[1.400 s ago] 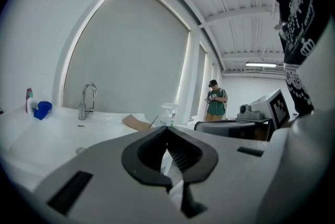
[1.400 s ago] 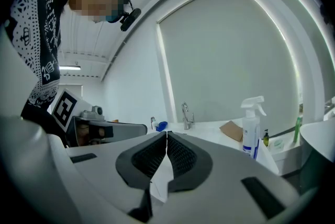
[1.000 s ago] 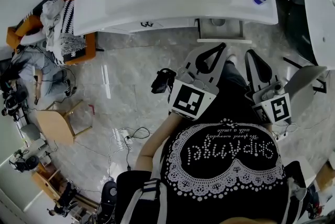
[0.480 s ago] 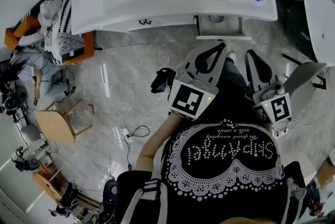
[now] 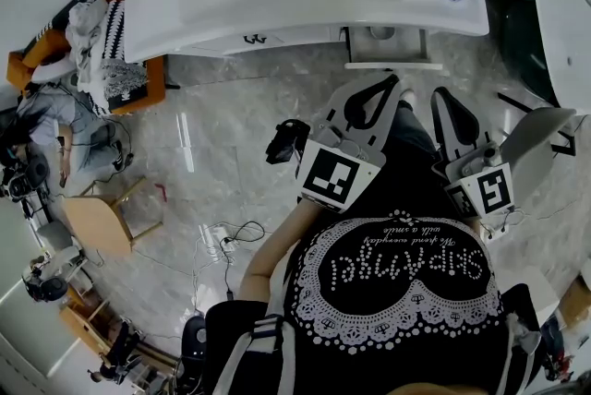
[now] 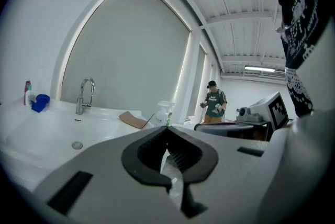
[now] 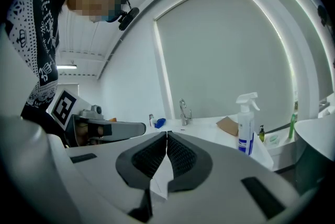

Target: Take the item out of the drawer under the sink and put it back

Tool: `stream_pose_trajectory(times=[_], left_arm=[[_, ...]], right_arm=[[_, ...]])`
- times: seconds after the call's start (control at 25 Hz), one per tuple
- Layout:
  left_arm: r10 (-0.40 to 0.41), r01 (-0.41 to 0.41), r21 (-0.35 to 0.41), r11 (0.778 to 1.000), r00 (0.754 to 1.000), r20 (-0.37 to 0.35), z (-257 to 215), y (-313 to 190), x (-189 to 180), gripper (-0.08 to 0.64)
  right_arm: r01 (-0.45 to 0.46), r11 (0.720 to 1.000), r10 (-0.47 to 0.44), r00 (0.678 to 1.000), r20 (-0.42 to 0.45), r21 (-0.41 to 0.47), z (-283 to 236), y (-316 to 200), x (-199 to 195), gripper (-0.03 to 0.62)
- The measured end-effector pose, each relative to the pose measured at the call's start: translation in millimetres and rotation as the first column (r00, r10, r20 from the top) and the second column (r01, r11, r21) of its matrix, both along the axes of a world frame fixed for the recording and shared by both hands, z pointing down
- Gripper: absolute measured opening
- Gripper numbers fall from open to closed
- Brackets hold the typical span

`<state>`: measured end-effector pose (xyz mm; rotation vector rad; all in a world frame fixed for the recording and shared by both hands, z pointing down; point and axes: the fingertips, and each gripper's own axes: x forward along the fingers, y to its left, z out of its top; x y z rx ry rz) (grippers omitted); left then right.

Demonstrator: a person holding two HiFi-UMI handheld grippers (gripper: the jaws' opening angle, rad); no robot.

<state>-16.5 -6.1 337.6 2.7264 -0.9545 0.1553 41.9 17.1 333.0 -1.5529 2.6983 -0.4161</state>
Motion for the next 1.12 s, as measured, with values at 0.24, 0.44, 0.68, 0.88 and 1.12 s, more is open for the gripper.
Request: stream_pose_trajectory(times=[0.24, 0.44, 0.68, 0.88, 1.12], left_arm=[[-0.005, 0.005, 0.0, 1.0, 1.0, -0.003, -0.5, -0.3, -1.3, 0.003], [-0.008, 0.008, -0.003, 1.0, 1.0, -0.004, -1.1, 0.3, -1.9, 0.003], [-0.006, 0.006, -0.001, 1.0, 1.0, -0.006, -0.8, 0.3, -1.2, 0.003], [0.0, 0.0, -0.011, 1.0, 1.0, -0.006, 1.3, 0.9, 0.1, 0.003], [0.008, -0.008, -0.007, 1.0, 1.0, -0.004, 2.3, 1.0, 2.3, 0.004]], right_arm=[[-0.004, 1.0, 0.004, 1.0, 0.011, -0.001, -2.0, -1.7, -2.6, 0.018], [0.003, 1.0, -0.004, 0.999, -0.037, -0.03, 4.7, 1.7, -1.7, 0.018], [0.002, 1.0, -0.002, 1.0, 0.014, -0.007, -0.6, -0.1, -1.9, 0.018], [-0.009, 1.0, 0.009, 1.0, 0.003, -0.021, 2.7, 1.1, 1.1, 0.018], [-0.008, 1.0, 0.007, 0.999, -0.036, -0.025, 10.1, 4.2, 7.0, 0.018]])
